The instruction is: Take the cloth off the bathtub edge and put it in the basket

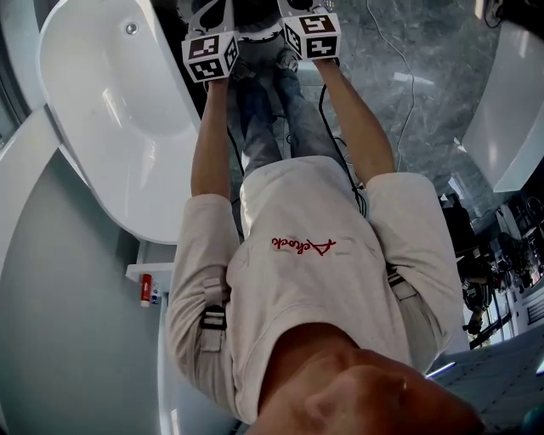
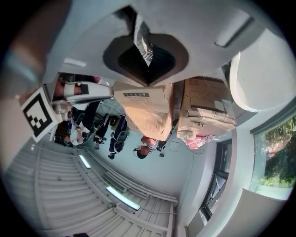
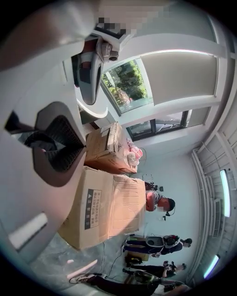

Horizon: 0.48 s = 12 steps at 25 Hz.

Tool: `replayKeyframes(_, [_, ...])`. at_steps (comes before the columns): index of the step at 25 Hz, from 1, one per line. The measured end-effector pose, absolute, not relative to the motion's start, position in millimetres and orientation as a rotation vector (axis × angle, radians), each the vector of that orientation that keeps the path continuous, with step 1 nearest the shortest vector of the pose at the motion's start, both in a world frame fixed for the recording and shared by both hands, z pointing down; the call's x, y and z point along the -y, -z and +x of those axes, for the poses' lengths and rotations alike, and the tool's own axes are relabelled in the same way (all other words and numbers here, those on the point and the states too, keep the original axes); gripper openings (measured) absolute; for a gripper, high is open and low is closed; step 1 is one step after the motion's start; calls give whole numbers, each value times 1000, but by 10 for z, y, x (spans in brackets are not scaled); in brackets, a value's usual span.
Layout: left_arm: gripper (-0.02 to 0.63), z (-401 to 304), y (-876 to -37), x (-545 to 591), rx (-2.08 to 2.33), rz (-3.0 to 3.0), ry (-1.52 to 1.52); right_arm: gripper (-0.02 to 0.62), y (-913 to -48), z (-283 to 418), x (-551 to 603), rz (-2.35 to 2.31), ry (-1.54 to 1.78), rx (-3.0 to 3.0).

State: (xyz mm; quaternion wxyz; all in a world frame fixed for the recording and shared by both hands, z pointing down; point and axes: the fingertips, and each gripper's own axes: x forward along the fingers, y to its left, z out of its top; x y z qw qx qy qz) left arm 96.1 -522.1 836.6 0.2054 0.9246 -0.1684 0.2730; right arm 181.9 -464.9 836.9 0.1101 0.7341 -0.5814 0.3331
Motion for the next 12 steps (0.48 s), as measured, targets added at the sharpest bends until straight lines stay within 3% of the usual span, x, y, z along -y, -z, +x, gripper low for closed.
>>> replayKeyframes(12, [2, 1168, -7116, 5287, 510, 2755, -606, 6, -7124, 2225, 4623, 2320, -706, 1775])
